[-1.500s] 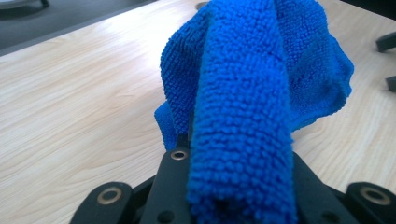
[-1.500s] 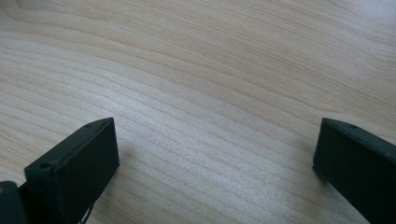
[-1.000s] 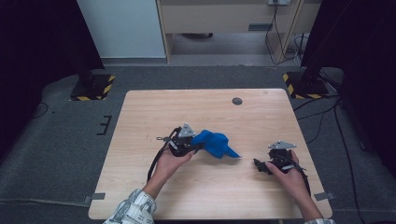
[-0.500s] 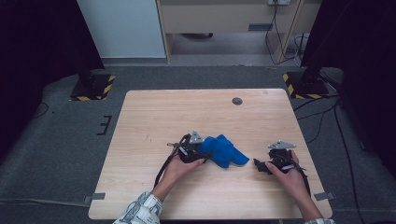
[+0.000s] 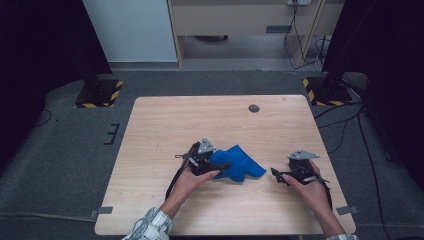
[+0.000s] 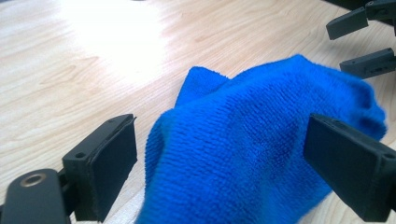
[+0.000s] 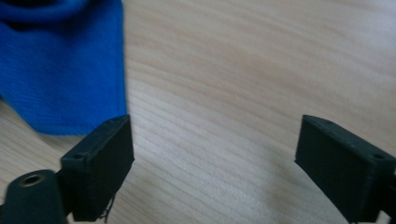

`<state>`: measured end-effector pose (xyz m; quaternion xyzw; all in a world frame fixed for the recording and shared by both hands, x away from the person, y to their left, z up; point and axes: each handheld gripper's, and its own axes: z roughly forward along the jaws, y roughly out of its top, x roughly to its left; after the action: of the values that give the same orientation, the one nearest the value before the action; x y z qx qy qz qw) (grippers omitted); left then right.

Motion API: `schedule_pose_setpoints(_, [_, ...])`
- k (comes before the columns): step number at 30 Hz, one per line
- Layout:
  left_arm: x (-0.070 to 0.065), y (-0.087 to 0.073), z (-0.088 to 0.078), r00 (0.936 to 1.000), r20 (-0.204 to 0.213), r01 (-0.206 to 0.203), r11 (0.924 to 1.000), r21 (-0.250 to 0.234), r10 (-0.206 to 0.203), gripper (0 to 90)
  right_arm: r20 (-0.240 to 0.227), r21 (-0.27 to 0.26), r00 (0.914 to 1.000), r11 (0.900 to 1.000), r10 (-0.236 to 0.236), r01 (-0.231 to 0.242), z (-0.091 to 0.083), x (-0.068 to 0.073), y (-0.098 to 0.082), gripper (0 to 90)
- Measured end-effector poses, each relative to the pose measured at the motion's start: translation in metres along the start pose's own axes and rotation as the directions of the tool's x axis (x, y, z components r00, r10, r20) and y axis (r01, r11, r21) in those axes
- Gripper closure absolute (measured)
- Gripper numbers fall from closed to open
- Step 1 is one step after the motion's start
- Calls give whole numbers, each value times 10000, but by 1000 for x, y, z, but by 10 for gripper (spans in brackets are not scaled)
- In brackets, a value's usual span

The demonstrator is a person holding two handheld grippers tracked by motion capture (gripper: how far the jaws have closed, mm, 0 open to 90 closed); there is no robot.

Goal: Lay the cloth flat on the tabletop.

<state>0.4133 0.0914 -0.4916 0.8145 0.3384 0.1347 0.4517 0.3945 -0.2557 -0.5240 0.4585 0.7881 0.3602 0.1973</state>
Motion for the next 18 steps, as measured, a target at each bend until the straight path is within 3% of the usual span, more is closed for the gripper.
schedule_pose_setpoints(1, [0,1,-4,10000,-3,28,10000,-96,-28,92,-153,-181,9998,9998,-132,130,-3,2,2,258])
schedule_pose_setpoints(6, [-1,3,-13,10000,-20,73,9993,-358,-74,115,-617,-360,9971,9984,-452,430,-5,10,6,464])
schedule_pose_setpoints(11, [-7,1,-21,9998,-201,-81,9993,-360,74,168,-1206,-564,9876,9939,-1009,947,-5,17,11,649])
schedule_pose_setpoints(15, [-11,-4,-27,9982,-572,-165,9996,-232,152,246,-1567,-522,9806,9925,-1177,1108,-3,22,12,727])
schedule_pose_setpoints(18, [-11,-8,-32,9965,-807,-217,9994,-263,195,329,-1790,-538,9763,9921,-1215,1136,1,26,13,722])
